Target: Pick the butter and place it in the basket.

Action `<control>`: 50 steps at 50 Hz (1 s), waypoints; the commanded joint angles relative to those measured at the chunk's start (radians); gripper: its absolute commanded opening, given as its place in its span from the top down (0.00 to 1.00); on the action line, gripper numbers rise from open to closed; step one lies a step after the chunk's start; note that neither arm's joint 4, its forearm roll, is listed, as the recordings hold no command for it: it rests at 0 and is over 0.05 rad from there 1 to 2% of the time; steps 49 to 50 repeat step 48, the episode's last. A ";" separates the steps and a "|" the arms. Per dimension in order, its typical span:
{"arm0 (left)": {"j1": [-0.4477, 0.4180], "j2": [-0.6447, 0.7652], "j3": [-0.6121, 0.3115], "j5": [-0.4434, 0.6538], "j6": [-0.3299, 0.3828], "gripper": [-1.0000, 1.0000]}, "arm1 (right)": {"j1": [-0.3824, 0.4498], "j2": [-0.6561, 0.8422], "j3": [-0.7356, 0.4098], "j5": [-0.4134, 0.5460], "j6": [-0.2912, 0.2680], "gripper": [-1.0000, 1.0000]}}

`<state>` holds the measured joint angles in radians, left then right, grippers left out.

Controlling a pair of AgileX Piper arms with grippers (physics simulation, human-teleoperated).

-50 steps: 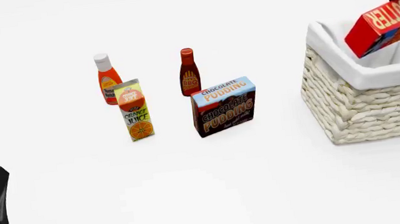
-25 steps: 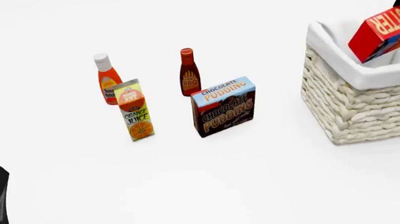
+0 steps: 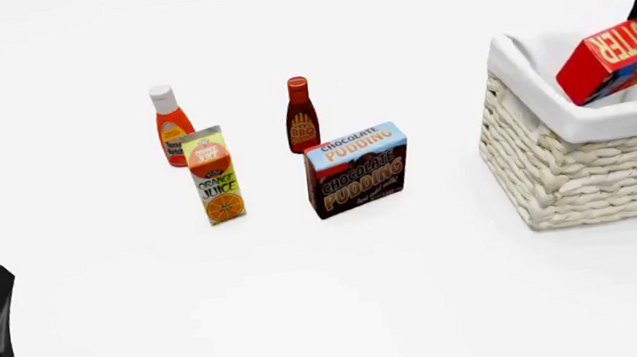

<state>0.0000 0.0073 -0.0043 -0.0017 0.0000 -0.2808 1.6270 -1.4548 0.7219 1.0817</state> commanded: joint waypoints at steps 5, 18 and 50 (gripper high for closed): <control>0.000 0.000 0.000 0.000 0.000 0.00 | -0.010 -0.024 0.013 -0.020 0.014 1.00; 0.000 0.000 0.000 0.000 0.000 0.00 | 0.010 -0.021 0.028 -0.060 0.056 0.00; 0.000 0.000 0.000 0.000 0.000 0.00 | 0.015 -0.104 0.060 -0.042 0.076 0.00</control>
